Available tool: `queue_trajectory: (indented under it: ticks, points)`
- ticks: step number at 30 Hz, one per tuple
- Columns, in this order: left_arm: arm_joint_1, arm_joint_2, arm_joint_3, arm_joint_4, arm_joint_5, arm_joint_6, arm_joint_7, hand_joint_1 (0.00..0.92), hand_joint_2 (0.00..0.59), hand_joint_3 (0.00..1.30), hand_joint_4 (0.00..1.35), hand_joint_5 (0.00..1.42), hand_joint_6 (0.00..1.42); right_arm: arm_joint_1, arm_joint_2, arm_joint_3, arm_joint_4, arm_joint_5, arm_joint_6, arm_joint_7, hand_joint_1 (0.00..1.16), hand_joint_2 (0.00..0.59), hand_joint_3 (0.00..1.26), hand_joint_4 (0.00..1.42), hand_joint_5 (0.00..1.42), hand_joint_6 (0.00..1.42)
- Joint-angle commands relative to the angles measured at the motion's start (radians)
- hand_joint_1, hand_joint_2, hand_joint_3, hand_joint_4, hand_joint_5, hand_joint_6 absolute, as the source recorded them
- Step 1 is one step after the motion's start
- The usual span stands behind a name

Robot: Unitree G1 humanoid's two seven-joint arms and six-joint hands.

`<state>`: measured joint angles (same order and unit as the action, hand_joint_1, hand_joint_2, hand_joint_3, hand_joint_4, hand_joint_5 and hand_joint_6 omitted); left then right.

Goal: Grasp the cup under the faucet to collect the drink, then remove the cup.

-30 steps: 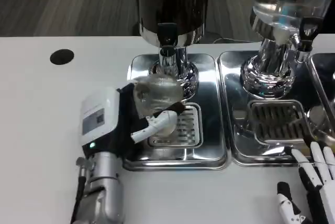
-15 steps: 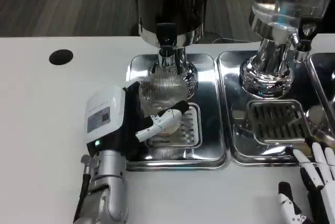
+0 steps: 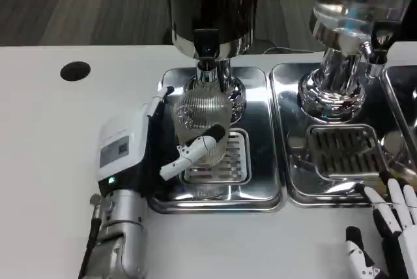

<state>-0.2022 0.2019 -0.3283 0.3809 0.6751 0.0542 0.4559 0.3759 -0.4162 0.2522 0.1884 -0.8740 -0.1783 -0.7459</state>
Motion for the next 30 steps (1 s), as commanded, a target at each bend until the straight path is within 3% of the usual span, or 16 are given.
queue_trajectory:
  ticks: [1, 6, 14, 20, 30]
  points:
    - [0.084, 0.031, 0.039, -0.173, -0.002, -0.02, 0.002, 0.0, 0.009, 0.09, 0.0, 0.32, 0.39, 0.0, 0.001, 0.0, 0.007, 0.003, -0.006, -0.009, 0.02, 0.439, 0.17, 0.0, 0.0, 0.05]
    - [0.169, 0.066, 0.088, -0.42, 0.035, -0.007, -0.029, 0.0, 0.013, 0.15, 0.01, 0.3, 0.31, -0.01, 0.003, 0.003, 0.011, 0.002, -0.007, -0.004, 0.02, 0.439, 0.17, 0.0, 0.0, 0.05]
    - [0.144, 0.086, 0.114, -0.583, 0.019, -0.005, -0.173, 0.0, 0.042, 0.19, 0.06, 0.27, 0.28, -0.019, 0.008, 0.009, 0.006, 0.002, -0.006, 0.002, 0.02, 0.439, 0.17, 0.0, 0.0, 0.05]
    - [0.021, 0.066, 0.085, -0.597, 0.083, 0.057, -0.289, 0.0, 0.043, 0.27, 0.14, 0.34, 0.35, 0.0, 0.006, 0.003, -0.003, 0.004, -0.008, -0.008, 0.02, 0.439, 0.17, 0.0, 0.0, 0.05]
    - [-0.026, 0.035, 0.052, -0.593, 0.121, 0.084, -0.344, 0.0, 0.045, 0.35, 0.24, 0.46, 0.48, 0.011, 0.001, -0.007, -0.006, 0.01, -0.016, -0.01, 0.02, 0.439, 0.17, 0.0, 0.0, 0.05]
